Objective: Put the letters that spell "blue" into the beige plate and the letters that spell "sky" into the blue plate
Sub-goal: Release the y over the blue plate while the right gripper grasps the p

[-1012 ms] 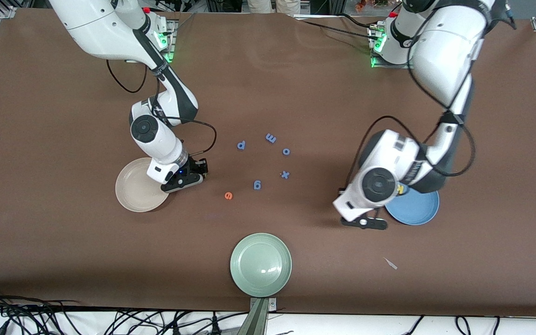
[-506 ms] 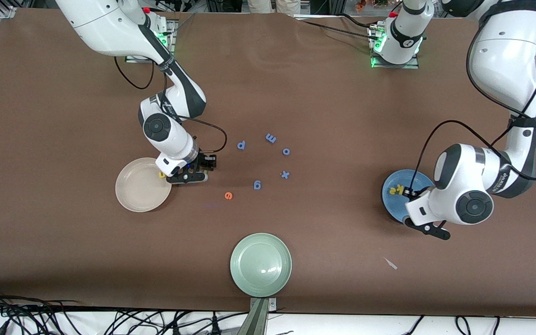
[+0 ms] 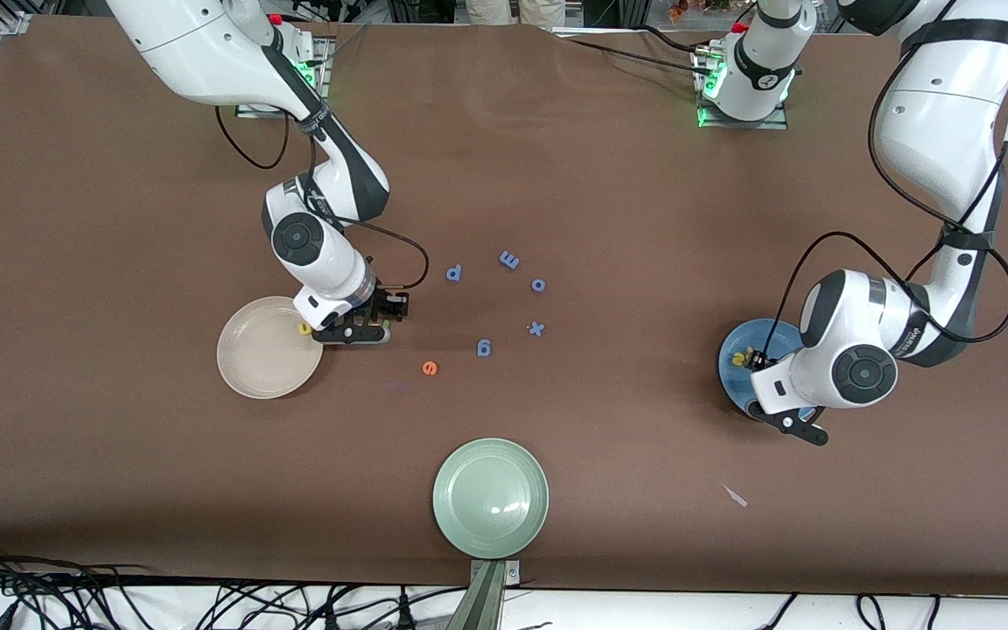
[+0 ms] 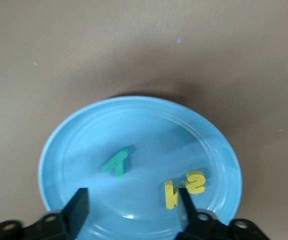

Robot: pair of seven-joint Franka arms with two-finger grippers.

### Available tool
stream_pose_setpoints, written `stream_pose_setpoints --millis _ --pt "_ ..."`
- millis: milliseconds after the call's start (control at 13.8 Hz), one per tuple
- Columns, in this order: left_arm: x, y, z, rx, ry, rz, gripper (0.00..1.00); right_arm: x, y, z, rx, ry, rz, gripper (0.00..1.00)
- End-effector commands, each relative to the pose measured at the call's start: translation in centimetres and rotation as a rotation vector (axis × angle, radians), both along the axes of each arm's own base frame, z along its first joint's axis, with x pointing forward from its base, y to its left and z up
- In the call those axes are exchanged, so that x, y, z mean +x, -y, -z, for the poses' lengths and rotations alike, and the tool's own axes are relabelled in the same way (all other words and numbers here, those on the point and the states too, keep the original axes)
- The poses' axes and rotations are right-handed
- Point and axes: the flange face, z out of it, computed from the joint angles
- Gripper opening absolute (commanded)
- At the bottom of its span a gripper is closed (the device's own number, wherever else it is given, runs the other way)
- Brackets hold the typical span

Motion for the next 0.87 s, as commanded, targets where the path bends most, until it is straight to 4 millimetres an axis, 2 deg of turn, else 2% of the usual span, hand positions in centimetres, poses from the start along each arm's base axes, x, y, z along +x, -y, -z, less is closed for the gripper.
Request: stream_pose_setpoints --millis 0,217,361,506,651,795 --pt "-0.4 1.0 -6.4 0.012 0.059 0.016 1.0 0.4 0.3 0.4 -0.001 -0.007 0.017 0.46" --pt "-1.2 2.2 -13.4 -0.044 0.1 -0.022 1.0 0.6 0.1 1.2 0.009 0.005 0.02 0.43" --pt "-1.7 2.6 -19.2 -0.072 0.152 -0.042 1.0 0.7 -0.1 1.1 0.009 0.009 0.016 0.43" --pt "-1.6 2.8 -23.6 -0.082 0.187 -0.039 1.0 0.7 -0.1 1.3 0.007 0.009 0.012 0.35" --pt "-1.7 2.4 -26.8 -0.069 0.175 -0.052 1.0 0.7 0.0 1.4 0.003 0.01 0.0 0.23" --pt "-1.8 1.6 -28.6 -0.084 0.174 -0.069 1.0 0.8 0.4 1.5 -0.018 0.021 -0.023 0.11"
